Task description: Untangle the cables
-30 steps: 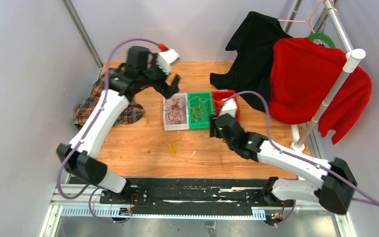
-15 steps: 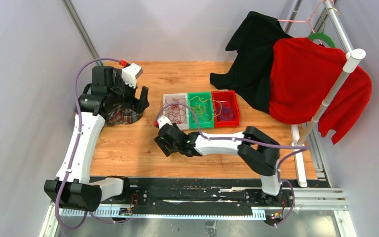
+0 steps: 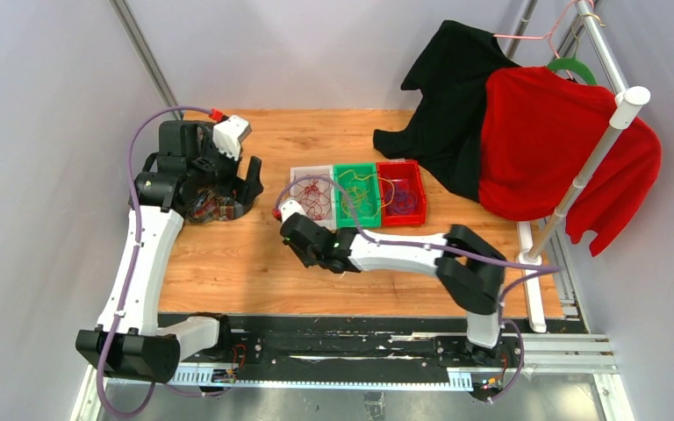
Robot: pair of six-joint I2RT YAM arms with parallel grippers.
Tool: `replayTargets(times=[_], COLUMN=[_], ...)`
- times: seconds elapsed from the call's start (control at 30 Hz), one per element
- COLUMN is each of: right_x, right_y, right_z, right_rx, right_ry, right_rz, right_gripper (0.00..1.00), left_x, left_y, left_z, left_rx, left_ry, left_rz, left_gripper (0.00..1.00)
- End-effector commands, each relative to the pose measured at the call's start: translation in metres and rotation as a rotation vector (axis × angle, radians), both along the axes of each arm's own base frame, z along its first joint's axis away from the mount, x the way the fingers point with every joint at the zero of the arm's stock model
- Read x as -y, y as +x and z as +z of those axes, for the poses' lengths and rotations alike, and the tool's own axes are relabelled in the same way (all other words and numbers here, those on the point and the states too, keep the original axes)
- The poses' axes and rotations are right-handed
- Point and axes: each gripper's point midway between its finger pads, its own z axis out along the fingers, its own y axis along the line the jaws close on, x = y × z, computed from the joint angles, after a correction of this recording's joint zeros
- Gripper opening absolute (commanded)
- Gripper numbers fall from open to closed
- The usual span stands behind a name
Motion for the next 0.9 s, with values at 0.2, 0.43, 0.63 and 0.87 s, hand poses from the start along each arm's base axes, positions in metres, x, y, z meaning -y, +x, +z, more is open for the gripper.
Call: replayTargets(times=[0.2, 0.43, 0.63, 0.87], right_x=[0.050, 0.118, 0.134, 0.141], right_y=[0.037, 0.103, 0.143, 0.160], right_z=[0.151, 0.156, 0.134, 0.140], right_rx=[0.133, 0.129, 0.105, 0.136], right_ry=[0.254, 0.247, 0.200, 0.161], right_rz=[0.004, -0.202, -0.279, -0.323], right_gripper=[0.01, 0.02, 0.15, 0.59], left_x=[-0.003, -0.005, -0.005, -0.009], left_y=[0.002, 0.003, 0.005, 0.005], left_z=[0.003, -0.007, -0.006, -0.003], left_rx=[0.041, 0.033, 0.035, 0.056], left_ry=[-0.014, -0.028, -0.040, -0.017], left_rz=[0.028, 0.064, 0.076, 0.084], left_gripper=[0.98, 0.98, 0.98, 0.98])
